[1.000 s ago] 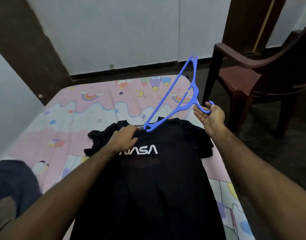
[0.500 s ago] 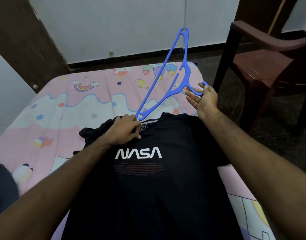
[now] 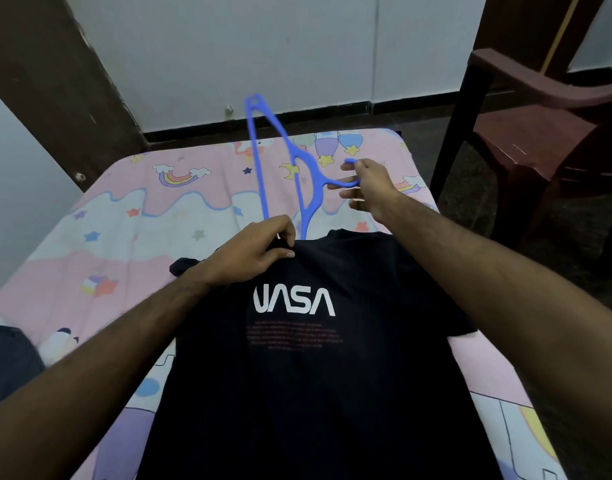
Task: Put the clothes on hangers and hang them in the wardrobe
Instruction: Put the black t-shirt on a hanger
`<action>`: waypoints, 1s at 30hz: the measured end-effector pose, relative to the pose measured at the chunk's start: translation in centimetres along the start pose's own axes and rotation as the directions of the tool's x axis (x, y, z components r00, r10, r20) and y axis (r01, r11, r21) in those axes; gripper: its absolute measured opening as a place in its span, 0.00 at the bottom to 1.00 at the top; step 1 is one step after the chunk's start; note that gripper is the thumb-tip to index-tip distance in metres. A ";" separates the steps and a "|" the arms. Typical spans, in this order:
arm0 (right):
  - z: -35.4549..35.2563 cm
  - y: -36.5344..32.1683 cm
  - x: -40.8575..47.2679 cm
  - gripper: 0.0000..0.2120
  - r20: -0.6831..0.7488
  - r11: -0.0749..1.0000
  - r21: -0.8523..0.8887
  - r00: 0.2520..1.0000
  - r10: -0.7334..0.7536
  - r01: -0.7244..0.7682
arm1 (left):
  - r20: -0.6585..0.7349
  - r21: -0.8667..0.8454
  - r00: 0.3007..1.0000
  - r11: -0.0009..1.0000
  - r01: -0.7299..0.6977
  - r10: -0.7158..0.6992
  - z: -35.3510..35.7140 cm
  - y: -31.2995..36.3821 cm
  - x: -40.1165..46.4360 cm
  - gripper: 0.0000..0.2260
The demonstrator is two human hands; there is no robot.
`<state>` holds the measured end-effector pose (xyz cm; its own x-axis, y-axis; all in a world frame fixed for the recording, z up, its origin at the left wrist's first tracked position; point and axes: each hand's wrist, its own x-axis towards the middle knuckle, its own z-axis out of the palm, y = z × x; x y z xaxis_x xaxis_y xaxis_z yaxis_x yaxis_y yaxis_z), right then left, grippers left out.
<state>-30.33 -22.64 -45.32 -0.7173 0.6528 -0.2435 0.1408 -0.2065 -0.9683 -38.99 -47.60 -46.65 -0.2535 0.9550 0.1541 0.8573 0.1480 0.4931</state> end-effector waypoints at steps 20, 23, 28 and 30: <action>-3.9 -3.8 -0.6 0.12 0.375 0.432 -0.779 0.890 -0.260 0.454 | -0.207 0.576 0.948 0.753 0.319 -0.243 -3.6 -4.5 -5.2 0.07; -4.5 -2.9 -0.9 0.12 0.392 0.389 -0.782 0.869 -0.302 0.488 | -0.261 0.321 0.912 0.863 0.390 -0.315 -5.0 -5.3 -5.5 0.16; -3.1 -1.9 -2.6 0.13 0.497 0.323 -0.746 0.810 -0.312 0.583 | -0.269 0.372 0.943 0.882 0.290 -0.197 -6.1 -5.2 -5.7 0.13; -1.9 -0.9 -3.9 0.16 0.543 0.293 -0.731 0.785 -0.299 0.617 | -0.231 0.471 0.968 0.859 0.202 -0.101 -6.5 -4.2 -5.6 0.09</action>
<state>-26.37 -23.59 -43.57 -0.9754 0.1787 0.1289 0.0975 0.8747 -0.4748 -44.13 -55.22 -44.01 -0.4358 0.8496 0.2971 0.8958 0.4414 0.0518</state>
